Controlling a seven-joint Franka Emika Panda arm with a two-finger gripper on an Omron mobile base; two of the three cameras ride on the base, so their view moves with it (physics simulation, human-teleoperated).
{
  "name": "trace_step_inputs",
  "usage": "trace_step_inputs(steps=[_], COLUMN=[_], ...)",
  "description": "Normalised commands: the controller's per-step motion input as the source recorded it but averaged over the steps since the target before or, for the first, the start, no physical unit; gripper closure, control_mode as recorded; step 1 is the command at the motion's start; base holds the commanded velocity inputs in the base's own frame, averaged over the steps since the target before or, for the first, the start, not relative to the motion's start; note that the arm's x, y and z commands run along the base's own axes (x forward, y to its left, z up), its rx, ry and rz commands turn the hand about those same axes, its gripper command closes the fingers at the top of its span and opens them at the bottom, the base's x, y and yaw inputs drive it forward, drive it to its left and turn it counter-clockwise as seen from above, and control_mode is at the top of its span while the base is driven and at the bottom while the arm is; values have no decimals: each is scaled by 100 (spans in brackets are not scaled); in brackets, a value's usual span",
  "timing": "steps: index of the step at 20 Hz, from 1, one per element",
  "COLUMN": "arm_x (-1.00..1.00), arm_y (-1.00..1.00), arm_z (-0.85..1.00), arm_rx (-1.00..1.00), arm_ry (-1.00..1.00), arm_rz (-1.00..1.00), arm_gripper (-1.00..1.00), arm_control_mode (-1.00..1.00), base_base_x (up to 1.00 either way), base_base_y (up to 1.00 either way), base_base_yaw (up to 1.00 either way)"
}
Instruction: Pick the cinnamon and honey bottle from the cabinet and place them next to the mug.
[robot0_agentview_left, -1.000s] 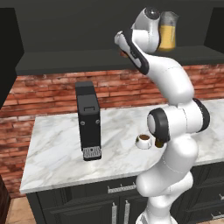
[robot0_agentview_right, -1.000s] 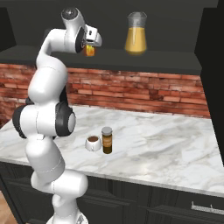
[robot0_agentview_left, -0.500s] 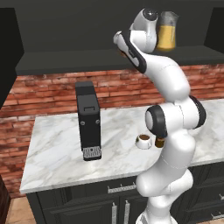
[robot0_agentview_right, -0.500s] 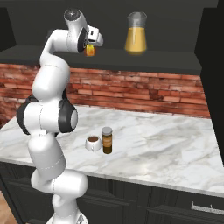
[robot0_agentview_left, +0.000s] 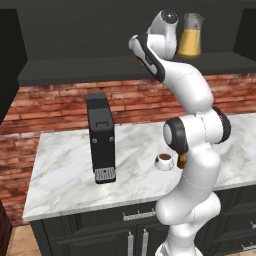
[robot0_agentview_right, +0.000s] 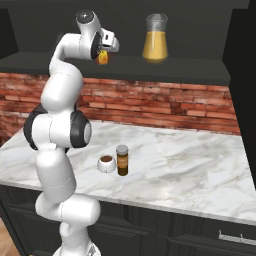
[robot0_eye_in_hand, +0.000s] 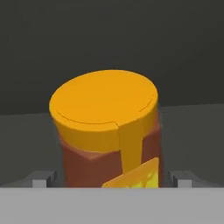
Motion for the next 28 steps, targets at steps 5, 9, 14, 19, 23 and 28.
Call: trace_step_inputs(steps=[5, 9, 14, 19, 23, 28], arm_x=[11, 0, 0, -22, -80, -97], arm_y=[0, 0, 0, 0, -9, -15], arm_z=[0, 0, 0, 0, 0, -1], arm_rx=[0, 0, 0, 0, 1, 1], arm_ry=[0, 0, 0, 0, -3, -6], arm_rz=[0, 0, 0, 0, 0, 0], arm_gripper=[-100, 100, 100, 100, 100, 100], arm_control_mode=[-100, -100, -100, -100, -100, -100], base_base_x=[0, 0, 0, 0, 0, 0], base_base_y=[0, 0, 0, 0, 0, 0], base_base_yaw=[0, 0, 0, 0, 0, 0])
